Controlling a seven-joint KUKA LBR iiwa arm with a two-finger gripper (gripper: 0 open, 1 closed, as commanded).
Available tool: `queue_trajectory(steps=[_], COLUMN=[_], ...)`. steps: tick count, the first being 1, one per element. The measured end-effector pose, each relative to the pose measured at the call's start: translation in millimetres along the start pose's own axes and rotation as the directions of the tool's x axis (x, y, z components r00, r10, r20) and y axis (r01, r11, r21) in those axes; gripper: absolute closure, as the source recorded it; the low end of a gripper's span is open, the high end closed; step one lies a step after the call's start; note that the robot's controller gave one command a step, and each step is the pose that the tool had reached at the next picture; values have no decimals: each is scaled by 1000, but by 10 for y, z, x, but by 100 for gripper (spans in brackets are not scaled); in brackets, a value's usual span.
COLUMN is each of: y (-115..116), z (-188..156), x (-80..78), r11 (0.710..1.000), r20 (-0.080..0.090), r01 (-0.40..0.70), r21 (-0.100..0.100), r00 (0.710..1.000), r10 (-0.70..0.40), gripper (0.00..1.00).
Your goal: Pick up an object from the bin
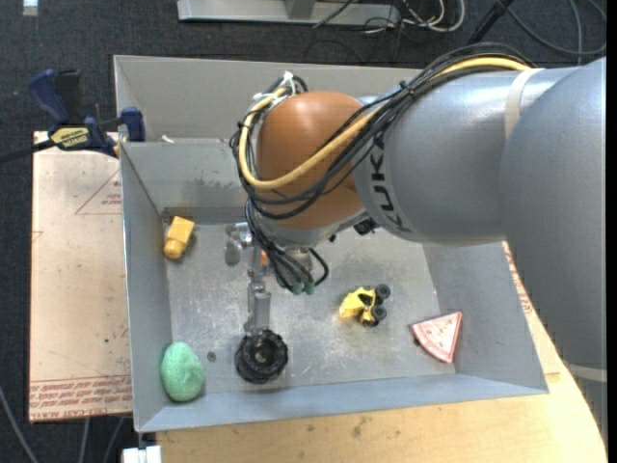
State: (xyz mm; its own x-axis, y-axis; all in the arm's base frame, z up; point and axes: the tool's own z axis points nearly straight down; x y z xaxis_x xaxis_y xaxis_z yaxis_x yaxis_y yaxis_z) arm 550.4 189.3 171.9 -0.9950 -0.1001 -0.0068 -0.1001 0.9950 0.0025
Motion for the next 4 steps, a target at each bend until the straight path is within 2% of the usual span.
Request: queue_trajectory(steps=[1, 2, 3, 4], y=[-97, -126, -393, -478], z=[252, 536, 964, 967], x=[59, 256, 483, 302], r11=[976, 993, 999, 999], r20=[-7, -4, -7, 0], r01=[219, 119, 40, -37], r21=[0, 1, -2, -3], r00=[976, 993, 999, 999], r10=[-219, -119, -40, 37], gripper=[0, 0, 0, 100])
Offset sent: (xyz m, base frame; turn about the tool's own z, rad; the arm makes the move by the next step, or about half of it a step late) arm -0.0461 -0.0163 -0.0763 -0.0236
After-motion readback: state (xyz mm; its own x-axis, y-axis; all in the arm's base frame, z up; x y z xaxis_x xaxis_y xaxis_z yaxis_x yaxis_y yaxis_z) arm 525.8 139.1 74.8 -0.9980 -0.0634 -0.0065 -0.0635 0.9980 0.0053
